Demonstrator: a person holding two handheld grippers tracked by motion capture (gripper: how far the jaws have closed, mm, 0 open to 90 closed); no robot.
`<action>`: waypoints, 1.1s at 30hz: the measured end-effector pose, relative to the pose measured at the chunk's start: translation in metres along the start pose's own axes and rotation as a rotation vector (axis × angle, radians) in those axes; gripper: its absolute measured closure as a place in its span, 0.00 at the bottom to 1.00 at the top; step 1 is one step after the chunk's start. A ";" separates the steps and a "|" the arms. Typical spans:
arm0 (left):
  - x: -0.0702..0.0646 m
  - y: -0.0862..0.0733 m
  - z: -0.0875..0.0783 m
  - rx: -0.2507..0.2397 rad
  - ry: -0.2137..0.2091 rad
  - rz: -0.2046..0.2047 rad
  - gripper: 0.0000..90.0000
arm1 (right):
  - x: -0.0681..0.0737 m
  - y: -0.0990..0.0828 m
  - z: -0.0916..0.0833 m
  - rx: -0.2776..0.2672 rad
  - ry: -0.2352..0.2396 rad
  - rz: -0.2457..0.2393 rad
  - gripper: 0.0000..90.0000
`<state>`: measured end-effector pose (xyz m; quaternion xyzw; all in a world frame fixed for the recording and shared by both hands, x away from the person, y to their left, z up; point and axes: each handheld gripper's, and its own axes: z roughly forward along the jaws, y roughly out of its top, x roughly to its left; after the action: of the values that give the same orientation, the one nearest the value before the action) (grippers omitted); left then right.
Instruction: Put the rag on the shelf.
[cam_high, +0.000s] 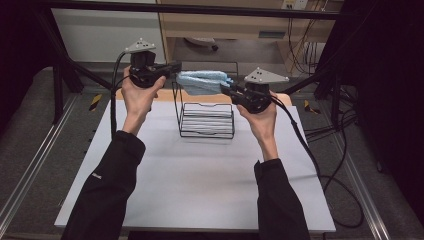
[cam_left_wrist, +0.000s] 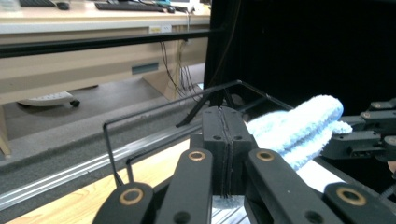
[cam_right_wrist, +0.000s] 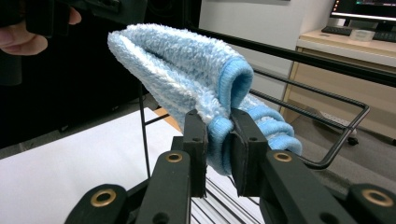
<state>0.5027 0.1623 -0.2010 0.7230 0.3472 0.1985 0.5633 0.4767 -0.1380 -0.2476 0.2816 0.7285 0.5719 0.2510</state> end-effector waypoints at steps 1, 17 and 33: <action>0.000 -0.001 0.001 0.002 0.002 0.011 1.00 | 0.000 0.000 0.000 0.001 0.002 0.002 0.87; -0.008 -0.028 0.007 0.056 -0.034 0.045 1.00 | 0.002 -0.003 -0.004 0.009 0.016 0.014 0.60; -0.008 -0.042 0.012 0.066 -0.029 0.063 1.00 | 0.015 0.018 -0.008 -0.023 0.034 0.029 0.57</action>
<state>0.4937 0.1538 -0.2434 0.7546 0.3224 0.1940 0.5377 0.4625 -0.1299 -0.2289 0.2796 0.7218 0.5885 0.2336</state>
